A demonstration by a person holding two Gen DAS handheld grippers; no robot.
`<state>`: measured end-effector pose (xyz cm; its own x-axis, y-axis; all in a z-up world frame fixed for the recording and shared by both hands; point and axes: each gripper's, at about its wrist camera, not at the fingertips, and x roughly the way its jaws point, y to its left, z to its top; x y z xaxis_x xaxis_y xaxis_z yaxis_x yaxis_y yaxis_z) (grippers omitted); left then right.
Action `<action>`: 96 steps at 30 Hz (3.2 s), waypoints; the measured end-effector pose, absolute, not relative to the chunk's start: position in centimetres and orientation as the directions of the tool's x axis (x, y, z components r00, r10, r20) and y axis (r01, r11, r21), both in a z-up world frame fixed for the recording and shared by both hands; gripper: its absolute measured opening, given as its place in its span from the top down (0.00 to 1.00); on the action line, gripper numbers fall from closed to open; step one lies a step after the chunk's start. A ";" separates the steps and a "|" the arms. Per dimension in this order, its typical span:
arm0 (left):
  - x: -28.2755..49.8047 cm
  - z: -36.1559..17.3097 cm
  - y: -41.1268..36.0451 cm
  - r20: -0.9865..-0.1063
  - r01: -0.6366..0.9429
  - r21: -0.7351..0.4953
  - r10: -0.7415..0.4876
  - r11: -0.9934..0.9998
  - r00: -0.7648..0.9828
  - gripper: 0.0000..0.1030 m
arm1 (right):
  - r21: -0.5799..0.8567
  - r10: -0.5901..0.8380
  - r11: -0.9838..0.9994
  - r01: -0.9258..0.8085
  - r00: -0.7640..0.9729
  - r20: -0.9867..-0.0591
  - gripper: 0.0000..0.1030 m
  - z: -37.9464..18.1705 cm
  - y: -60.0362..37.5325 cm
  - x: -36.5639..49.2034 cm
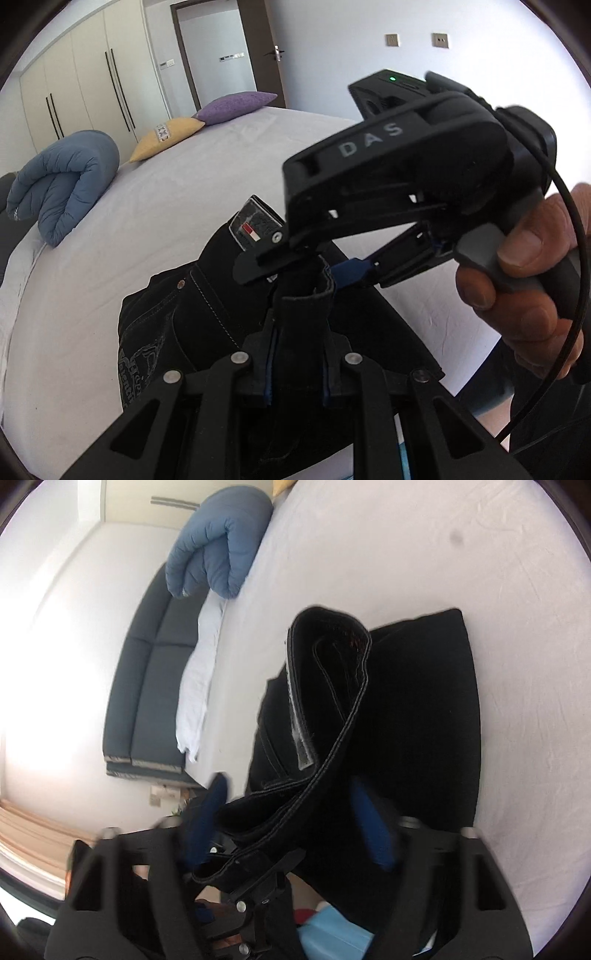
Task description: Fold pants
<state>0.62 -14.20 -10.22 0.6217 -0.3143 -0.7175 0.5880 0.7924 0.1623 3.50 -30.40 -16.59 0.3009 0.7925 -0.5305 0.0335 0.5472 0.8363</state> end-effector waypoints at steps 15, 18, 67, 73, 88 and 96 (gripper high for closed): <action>-2.5 -13.5 -17.7 -0.743 0.698 0.270 -0.317 0.664 0.589 0.76 | 0.814 0.730 0.570 0.114 0.384 -0.565 0.83 -19.7 -33.7 -0.1; -2.3 -14.3 -17.3 -0.775 0.712 0.222 -0.322 0.666 0.543 0.64 | 0.834 0.761 0.530 0.152 0.349 -0.547 0.83 -22.1 -34.2 -1.0; 11.2 -11.8 -3.5 -0.831 0.446 -0.066 -0.296 0.893 0.471 0.41 | 0.725 0.655 0.688 0.009 0.423 -0.627 0.82 -14.7 -33.0 -2.9; 13.0 -15.3 -3.5 -0.865 0.442 -0.039 -0.252 0.896 0.434 0.41 | 0.696 0.636 0.716 0.059 0.356 -0.684 0.82 -19.0 -31.4 -1.9; 3.5 -16.4 -0.8 -0.797 0.448 -0.018 -0.284 0.894 0.534 0.39 | 0.740 0.660 0.671 0.041 0.421 -0.622 0.82 -19.4 -33.0 -5.5; 3.5 -13.2 0.1 -0.777 0.460 -0.026 -0.308 0.887 0.549 0.21 | 0.724 0.590 0.689 0.030 0.558 -0.584 0.02 -14.6 -34.7 -7.4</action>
<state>3.50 0.13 -13.23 0.5495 -0.3079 -0.7767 0.4603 0.8874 -0.0262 -7.38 -34.71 -14.64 0.5583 0.5895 -0.5838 0.0301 0.6888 0.7243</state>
